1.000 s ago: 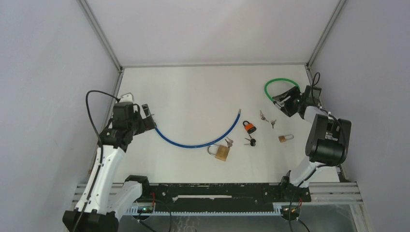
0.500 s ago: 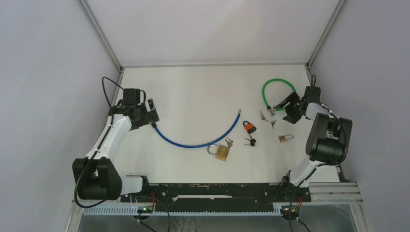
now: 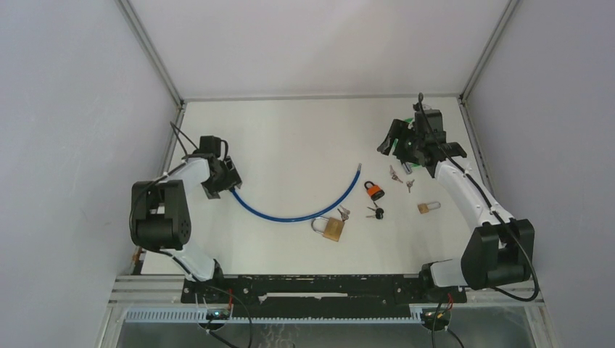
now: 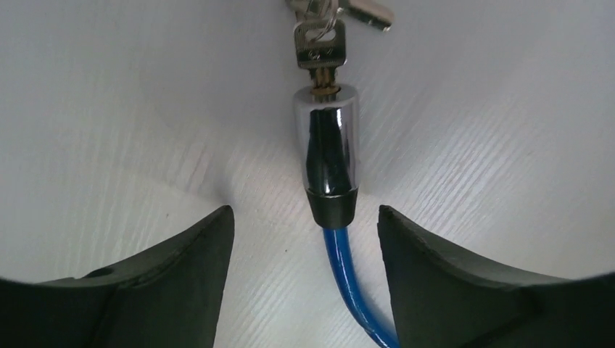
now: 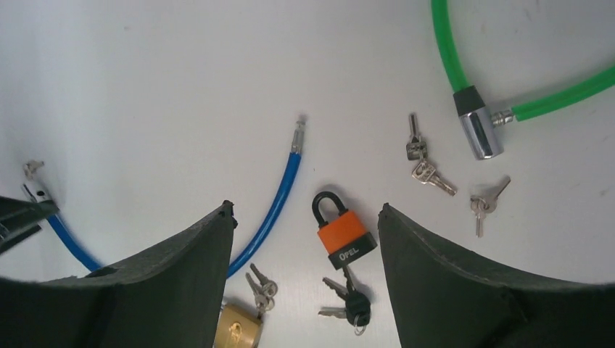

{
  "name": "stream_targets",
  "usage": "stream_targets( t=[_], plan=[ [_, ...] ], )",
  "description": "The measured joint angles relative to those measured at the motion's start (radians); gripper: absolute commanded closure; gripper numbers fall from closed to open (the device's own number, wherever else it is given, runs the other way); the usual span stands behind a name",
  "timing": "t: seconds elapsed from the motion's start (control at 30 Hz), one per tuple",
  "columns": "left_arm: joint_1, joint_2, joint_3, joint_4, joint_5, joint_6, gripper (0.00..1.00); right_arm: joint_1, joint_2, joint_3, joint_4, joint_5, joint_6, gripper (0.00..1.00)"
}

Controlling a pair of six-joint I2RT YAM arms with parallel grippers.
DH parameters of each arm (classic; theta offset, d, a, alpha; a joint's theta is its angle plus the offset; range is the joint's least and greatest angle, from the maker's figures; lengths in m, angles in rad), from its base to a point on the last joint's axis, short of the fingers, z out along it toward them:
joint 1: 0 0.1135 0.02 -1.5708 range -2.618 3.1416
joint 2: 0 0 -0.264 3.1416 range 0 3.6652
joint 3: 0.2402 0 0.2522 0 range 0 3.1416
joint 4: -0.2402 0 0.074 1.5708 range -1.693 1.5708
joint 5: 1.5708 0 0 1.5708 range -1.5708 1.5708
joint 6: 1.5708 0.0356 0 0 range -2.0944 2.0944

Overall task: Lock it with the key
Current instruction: Pick up the lock from the center of the board.

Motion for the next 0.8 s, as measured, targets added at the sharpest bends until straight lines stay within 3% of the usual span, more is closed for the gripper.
stream_targets(
  t=[0.1, 0.3, 0.33, 0.47, 0.63, 0.8],
  plan=[
    [-0.001, 0.019, 0.023, 0.008, -0.004, -0.005, 0.44, 0.043, -0.012, 0.000, -0.025, 0.034, -0.016, 0.21],
    [-0.006, 0.103, 0.114, -0.050, -0.019, -0.013, 0.52, 0.098, -0.048, 0.000, -0.063, 0.081, -0.041, 0.21],
    [-0.006, 0.117, 0.133, -0.056, -0.020, -0.013, 0.57, 0.101, -0.058, 0.000, -0.068, 0.083, -0.044, 0.22],
    [-0.007, 0.169, 0.201, -0.081, -0.019, 0.000, 0.99, 0.111, -0.102, 0.000, -0.078, 0.098, -0.062, 0.22],
    [-0.009, 0.183, 0.228, -0.098, -0.015, 0.042, 1.00, 0.131, -0.126, 0.000, -0.077, 0.101, -0.094, 0.22],
    [-0.006, 0.159, 0.223, -0.091, 0.042, 0.092, 1.00, 0.236, -0.097, 0.000, -0.045, 0.029, -0.151, 0.22]
  ],
)
